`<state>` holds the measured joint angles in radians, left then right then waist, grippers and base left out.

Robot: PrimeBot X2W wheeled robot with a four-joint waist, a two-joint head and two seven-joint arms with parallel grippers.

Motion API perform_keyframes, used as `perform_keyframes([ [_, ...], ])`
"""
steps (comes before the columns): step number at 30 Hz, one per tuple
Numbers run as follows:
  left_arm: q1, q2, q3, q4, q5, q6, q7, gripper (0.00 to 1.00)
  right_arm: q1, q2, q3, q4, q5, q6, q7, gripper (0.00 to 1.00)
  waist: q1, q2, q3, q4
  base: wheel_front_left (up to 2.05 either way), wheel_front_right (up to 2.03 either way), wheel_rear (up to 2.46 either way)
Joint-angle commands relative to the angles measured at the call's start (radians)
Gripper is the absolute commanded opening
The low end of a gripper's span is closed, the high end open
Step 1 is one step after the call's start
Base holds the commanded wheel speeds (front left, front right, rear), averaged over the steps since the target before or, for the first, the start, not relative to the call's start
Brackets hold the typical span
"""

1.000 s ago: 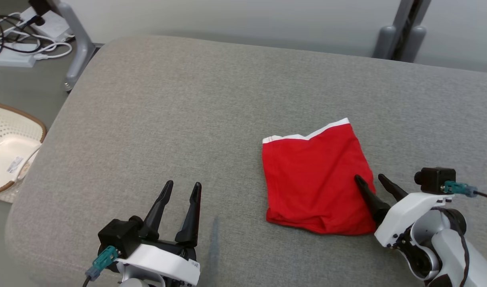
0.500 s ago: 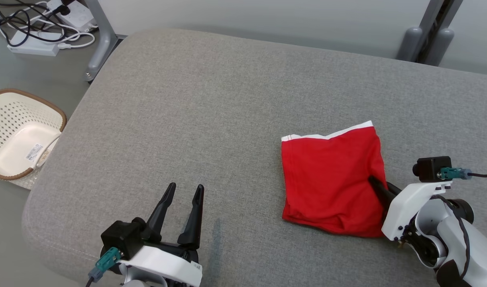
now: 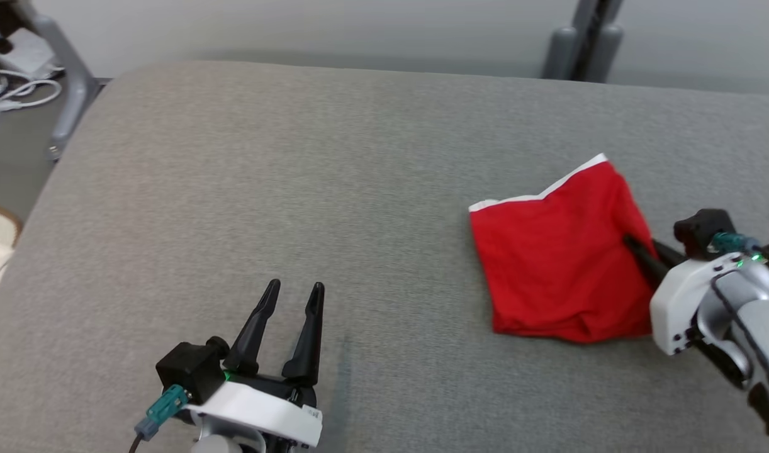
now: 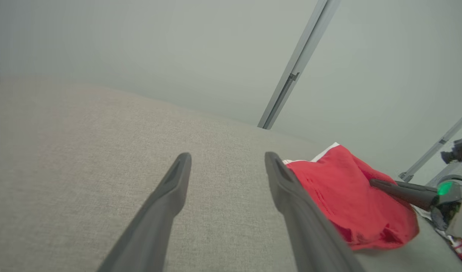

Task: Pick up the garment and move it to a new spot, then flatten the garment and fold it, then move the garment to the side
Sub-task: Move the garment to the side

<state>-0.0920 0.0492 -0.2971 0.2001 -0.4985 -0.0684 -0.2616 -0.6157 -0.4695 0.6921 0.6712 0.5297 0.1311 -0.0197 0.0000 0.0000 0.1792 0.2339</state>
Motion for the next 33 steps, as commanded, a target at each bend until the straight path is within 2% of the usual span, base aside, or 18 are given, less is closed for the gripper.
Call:
perform_keyframes([
  [1, -0.036, 0.004, -0.008, -0.008, -0.001, -0.006, -0.003, 1.00, -0.025, -0.041, 0.004, -0.027, -0.022, -0.001, -0.004, 0.00, 0.0000, 0.0000, 0.035, -0.068, 0.00, 0.00, 0.00],
  [3, -0.054, 0.004, -0.022, -0.007, 0.005, -0.010, -0.003, 1.00, -0.041, -0.084, 0.007, -0.061, -0.040, -0.001, 0.002, 0.00, 0.0000, 0.0000, 0.058, -0.102, 0.00, 0.00, 0.00],
  [4, -0.054, 0.004, -0.022, -0.007, 0.005, -0.010, -0.003, 1.00, -0.041, -0.084, 0.007, -0.061, -0.040, -0.001, 0.002, 0.00, 0.0000, 0.0000, 0.058, -0.102, 0.00, 0.00, 0.00],
  [10, -0.132, 0.004, -0.054, -0.005, 0.017, -0.020, -0.003, 1.00, -0.079, -0.237, 0.023, -0.207, -0.125, -0.001, 0.048, 0.00, 0.0000, 0.0000, 0.135, -0.197, 0.00, 0.00, 0.00],
  [16, -0.211, 0.005, -0.074, 0.008, 0.022, -0.030, -0.003, 1.00, -0.061, -0.400, -0.072, -0.367, -0.120, -0.001, 0.106, 0.00, 0.0000, 0.0000, 0.212, -0.262, 0.00, 0.00, 0.00],
  [20, -0.245, 0.005, -0.085, 0.020, 0.022, -0.038, -0.003, 1.00, -0.020, -0.498, -0.157, -0.428, -0.108, -0.001, 0.143, 0.00, 0.0000, 0.0000, 0.247, -0.288, 0.00, 0.00, 0.00],
  [25, -0.283, 0.004, -0.103, 0.031, 0.028, -0.047, -0.003, 1.00, 0.018, -0.595, -0.218, -0.430, -0.110, -0.001, 0.162, 0.00, 0.0000, 0.0000, 0.296, -0.299, 0.00, 0.00, 0.00],
  [29, -0.326, 0.004, -0.133, 0.036, 0.032, -0.053, -0.003, 1.00, 0.049, -0.676, -0.241, -0.361, -0.108, -0.001, 0.144, 0.00, 0.0000, 0.0000, 0.338, -0.272, 0.00, 0.00, 0.00],
  [33, -0.353, 0.005, -0.140, 0.033, 0.013, -0.055, -0.003, 1.00, 0.074, -0.722, -0.282, -0.287, -0.090, -0.001, 0.119, 0.00, 0.0000, 0.0000, 0.373, -0.244, 0.00, 0.00, 0.00],
])
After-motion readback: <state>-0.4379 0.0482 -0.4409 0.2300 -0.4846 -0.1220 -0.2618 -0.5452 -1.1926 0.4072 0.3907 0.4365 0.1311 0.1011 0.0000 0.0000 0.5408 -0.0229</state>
